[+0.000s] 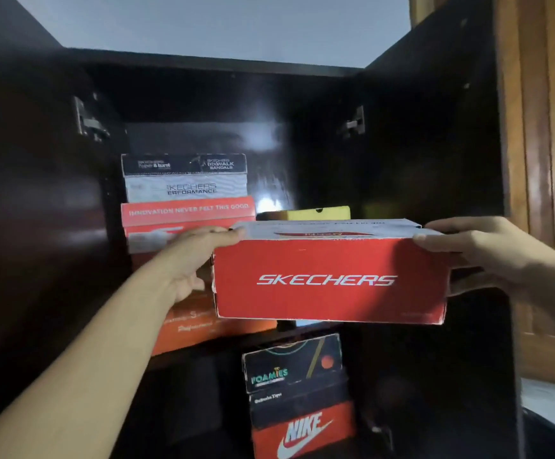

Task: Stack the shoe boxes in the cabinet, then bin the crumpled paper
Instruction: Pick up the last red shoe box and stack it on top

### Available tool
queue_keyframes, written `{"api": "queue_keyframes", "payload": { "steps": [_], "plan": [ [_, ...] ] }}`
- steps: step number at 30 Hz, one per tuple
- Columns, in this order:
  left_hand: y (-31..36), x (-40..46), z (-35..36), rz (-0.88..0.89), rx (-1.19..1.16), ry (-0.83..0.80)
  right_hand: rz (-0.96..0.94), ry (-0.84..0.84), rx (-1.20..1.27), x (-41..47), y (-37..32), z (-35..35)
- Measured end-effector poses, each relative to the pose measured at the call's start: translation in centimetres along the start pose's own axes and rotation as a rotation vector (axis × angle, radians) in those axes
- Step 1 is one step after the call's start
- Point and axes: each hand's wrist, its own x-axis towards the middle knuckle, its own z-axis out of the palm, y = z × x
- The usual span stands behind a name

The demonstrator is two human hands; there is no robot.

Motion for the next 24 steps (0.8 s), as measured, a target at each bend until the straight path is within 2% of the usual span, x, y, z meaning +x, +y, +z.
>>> {"api": "queue_keyframes", "payload": {
  "steps": [9,16,21,24],
  "plan": [
    [10.4,7.5,-4.3,0.269,-0.153,0.355,-0.195,0.132,0.142,9.2,-9.8,3.4],
    [14.8,11.1,-8.4,0.276,-0.135,0.349,-0.246,0.211,0.135,15.9,-14.9,7.8],
    [15.1,14.2,-12.0,0.268,-0.090,0.409,-0.263,0.239,0.154,20.5,-17.0,11.6],
    [14.7,16.6,-14.2,0.246,-0.094,0.473,-0.277,0.316,0.151,23.3,-17.9,14.3]
  ]
}}
